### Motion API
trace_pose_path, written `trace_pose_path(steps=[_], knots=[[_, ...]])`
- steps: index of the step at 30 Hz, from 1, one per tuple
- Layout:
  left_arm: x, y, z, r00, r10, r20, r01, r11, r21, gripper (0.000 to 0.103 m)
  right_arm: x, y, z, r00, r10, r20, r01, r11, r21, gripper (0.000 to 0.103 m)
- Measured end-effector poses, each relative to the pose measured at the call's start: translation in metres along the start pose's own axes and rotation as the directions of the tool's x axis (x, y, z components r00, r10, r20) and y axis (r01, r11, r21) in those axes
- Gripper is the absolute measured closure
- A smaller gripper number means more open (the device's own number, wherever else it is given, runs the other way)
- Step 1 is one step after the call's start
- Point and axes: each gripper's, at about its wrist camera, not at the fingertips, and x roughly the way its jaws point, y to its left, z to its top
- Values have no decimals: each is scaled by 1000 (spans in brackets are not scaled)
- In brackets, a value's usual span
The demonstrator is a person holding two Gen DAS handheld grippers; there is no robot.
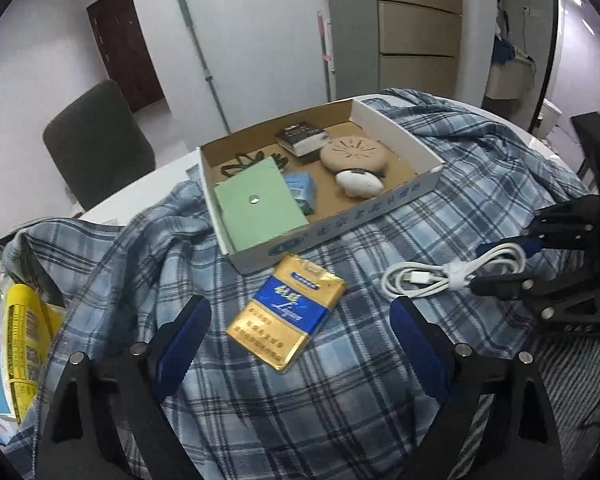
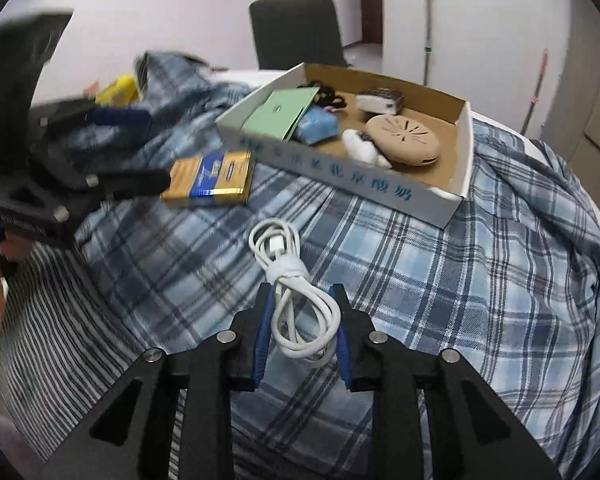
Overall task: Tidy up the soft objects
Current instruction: 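Grasp the coiled white cable with the right gripper, then grasp the gold cigarette pack with the left gripper while the right gripper lifts the cable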
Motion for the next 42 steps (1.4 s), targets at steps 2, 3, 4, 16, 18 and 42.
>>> trace_pose_path(steps=[2, 3, 4, 16, 18, 42], knots=[[0, 0, 0, 1000, -3, -9, 3, 1000, 5, 10, 5, 3, 0, 1000, -4, -27, 3, 999, -33, 73], [-1, 0, 0, 1000, -4, -16, 4, 1000, 14, 10, 8, 2, 2, 999, 8, -37, -9, 999, -34, 71], [-1, 0, 0, 1000, -8, -27, 8, 1000, 22, 10, 9, 0, 2, 999, 23, -45, -25, 999, -32, 61], [-9, 0, 4, 997, -11, -72, 22, 989, 147, 10, 37, 10, 9, 993, -31, -116, 17, 993, -120, 83], [-7, -1, 6, 998, -15, -57, 24, 986, 166, 10, 30, 6, 11, 998, -17, -68, 12, 998, -65, 83], [98, 9, 20, 906, -145, -399, 212, 969, 128, 40, -19, -26, 37, 980, -57, 189, 25, 986, 167, 83]])
